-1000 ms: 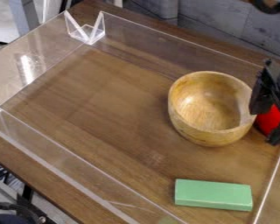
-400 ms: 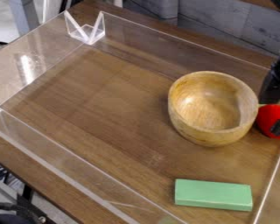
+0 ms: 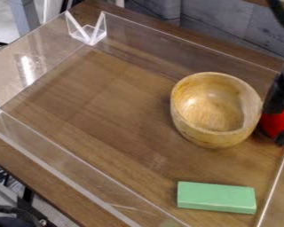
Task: Move the red fruit to the left
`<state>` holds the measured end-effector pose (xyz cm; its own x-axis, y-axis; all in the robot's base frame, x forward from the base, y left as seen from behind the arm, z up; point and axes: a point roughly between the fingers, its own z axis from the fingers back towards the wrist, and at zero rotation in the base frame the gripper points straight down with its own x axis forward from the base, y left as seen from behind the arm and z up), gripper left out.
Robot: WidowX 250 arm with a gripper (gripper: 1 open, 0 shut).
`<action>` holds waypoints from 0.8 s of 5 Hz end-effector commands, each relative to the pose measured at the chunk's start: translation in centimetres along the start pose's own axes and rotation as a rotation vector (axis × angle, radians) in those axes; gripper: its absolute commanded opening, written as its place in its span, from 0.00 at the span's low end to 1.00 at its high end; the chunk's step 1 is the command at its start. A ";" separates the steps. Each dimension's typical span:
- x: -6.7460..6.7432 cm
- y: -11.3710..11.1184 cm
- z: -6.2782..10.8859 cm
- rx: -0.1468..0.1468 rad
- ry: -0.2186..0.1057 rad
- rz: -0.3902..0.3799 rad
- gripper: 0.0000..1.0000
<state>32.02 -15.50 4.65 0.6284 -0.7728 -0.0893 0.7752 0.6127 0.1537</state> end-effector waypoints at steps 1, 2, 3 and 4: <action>-0.2 0.5 1.6 0.020 -0.041 -0.015 0.00; -0.5 0.1 2.1 0.020 -0.050 -0.041 1.00; 0.2 1.3 1.0 0.014 -0.053 -0.022 0.00; 0.9 2.7 0.1 0.006 -0.054 0.000 1.00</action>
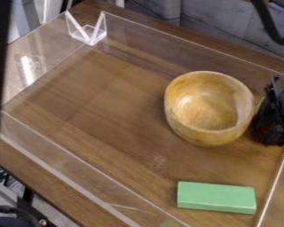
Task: Move the red fruit to the left
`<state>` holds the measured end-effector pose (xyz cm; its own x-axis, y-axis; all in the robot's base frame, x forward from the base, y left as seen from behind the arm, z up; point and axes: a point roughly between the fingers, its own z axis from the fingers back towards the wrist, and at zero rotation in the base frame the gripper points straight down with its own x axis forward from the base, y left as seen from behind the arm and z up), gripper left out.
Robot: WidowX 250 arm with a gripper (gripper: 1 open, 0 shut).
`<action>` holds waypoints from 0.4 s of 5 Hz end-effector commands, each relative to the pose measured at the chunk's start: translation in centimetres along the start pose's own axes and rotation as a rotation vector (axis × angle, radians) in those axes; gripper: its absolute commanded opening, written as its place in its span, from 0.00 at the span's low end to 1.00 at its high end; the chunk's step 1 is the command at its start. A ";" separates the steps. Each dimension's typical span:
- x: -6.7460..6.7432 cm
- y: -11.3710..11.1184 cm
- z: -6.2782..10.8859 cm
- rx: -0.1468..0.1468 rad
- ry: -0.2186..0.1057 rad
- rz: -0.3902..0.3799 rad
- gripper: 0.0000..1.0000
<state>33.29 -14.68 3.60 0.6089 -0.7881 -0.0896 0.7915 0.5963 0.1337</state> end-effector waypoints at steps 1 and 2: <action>1.1 1.0 1.4 0.017 -0.066 0.015 1.00; 1.3 0.7 1.9 0.013 -0.080 0.017 1.00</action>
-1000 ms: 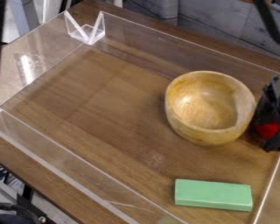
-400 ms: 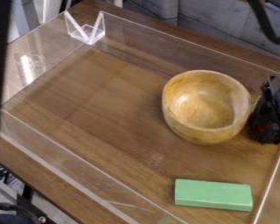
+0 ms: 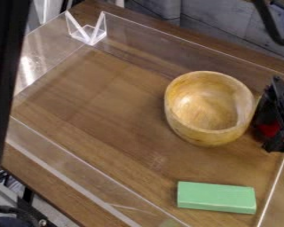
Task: Move the red fruit to the left
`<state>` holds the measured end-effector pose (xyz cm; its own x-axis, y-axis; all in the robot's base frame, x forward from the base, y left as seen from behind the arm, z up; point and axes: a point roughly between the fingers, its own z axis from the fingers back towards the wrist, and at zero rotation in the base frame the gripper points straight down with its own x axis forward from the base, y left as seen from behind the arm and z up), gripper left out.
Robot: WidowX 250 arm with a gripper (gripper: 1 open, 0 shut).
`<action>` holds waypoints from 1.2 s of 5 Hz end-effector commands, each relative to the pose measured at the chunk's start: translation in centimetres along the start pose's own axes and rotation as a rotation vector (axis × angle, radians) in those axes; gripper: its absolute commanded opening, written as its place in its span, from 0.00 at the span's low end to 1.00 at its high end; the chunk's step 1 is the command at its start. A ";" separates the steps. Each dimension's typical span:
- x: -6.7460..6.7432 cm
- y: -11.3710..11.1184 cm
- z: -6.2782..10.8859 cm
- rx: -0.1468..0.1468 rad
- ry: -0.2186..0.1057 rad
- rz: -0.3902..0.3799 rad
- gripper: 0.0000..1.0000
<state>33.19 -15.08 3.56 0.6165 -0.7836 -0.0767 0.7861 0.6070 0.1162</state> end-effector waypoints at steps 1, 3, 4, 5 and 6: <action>-0.8 2.0 5.1 0.076 -0.117 0.027 0.00; -5.7 4.7 11.0 0.162 -0.247 0.069 0.00; -5.2 4.7 9.4 0.154 -0.250 0.013 1.00; -5.5 3.9 8.8 0.151 -0.243 0.038 0.00; -6.2 3.4 8.9 0.154 -0.245 0.070 0.00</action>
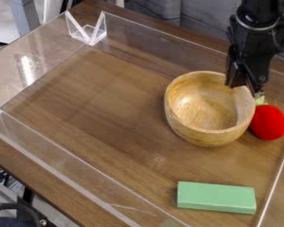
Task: Move the red fruit to the left
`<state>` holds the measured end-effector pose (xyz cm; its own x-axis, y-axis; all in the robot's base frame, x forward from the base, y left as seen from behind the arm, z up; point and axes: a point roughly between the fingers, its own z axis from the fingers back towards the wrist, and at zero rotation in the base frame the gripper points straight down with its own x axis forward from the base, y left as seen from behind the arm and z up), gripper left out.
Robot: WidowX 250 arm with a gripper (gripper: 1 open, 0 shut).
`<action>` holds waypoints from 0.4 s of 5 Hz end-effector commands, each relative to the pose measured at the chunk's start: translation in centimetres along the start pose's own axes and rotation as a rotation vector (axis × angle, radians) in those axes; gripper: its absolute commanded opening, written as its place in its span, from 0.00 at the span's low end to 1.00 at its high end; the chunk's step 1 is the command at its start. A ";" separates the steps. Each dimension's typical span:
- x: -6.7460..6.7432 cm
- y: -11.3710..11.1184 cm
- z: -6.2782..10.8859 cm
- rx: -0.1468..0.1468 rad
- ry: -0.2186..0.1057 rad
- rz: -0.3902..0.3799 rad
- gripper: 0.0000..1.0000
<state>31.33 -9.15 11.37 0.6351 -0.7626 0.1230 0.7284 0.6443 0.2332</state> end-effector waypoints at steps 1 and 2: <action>1.1 0.8 2.6 0.031 -0.067 -0.005 0.00; 1.7 1.0 3.2 0.030 -0.078 -0.019 0.00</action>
<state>31.70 -9.57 12.48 0.6160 -0.7774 0.1273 0.7443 0.6273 0.2293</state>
